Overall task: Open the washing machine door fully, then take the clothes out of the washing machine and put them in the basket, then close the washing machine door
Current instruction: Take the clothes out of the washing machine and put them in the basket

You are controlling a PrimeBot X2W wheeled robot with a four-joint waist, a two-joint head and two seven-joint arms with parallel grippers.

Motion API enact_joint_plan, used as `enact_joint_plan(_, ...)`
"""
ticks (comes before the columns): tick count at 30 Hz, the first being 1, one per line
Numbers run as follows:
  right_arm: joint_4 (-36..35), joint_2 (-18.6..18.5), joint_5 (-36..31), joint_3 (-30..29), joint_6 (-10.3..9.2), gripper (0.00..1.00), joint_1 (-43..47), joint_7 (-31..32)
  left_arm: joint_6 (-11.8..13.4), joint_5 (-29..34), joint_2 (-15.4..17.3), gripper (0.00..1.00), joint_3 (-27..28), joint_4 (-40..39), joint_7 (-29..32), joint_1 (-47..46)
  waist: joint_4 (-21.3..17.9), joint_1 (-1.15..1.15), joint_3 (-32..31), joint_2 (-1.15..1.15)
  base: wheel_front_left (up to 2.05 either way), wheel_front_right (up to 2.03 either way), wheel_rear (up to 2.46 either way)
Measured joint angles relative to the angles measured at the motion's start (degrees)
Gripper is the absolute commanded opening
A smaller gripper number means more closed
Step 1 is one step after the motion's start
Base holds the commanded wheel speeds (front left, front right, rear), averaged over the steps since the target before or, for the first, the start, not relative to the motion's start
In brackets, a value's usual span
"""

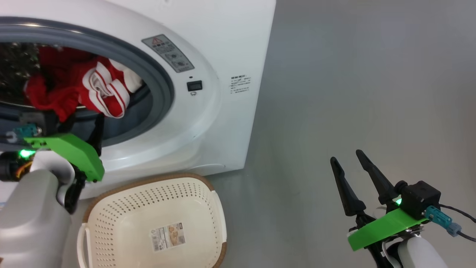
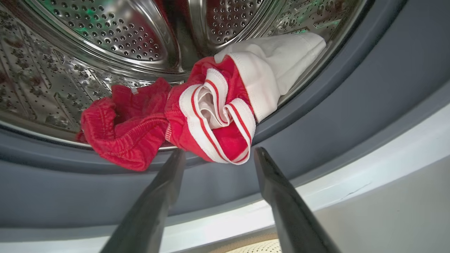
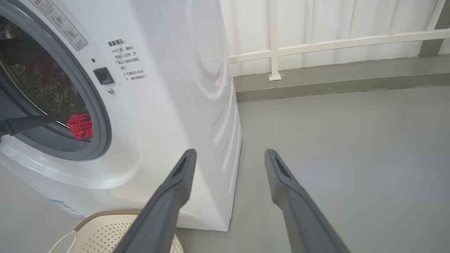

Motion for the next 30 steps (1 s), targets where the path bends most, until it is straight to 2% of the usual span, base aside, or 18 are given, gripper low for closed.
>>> enact_joint_plan(11, -0.2, 1.6, -0.3, 1.8, 0.0, 1.0, -3.3, 0.0, 0.0, -3.2, 2.8, 1.0, -6.6, 8.7, 0.5, -7.9, -3.4, 0.0, 5.1, 0.0, 0.0, 0.0, 0.0)
enact_joint_plan(20, -0.7, 2.3, -0.3, 1.8, 0.0, 1.0, -5.1, 0.0, 0.0, -6.3, 5.9, 1.0, -10.6, 11.0, -0.1, -12.8, -5.7, 0.0, 9.2, 0.0, 0.0, 0.0, 0.0)
enact_joint_plan(30, -1.2, 3.5, -0.5, 1.8, 0.0, 1.0, -5.9, 0.0, 0.0, -8.6, 7.4, 1.0, -13.5, 14.3, -0.5, -15.9, -7.3, 0.0, 12.2, 0.0, 0.0, 0.0, 0.0)
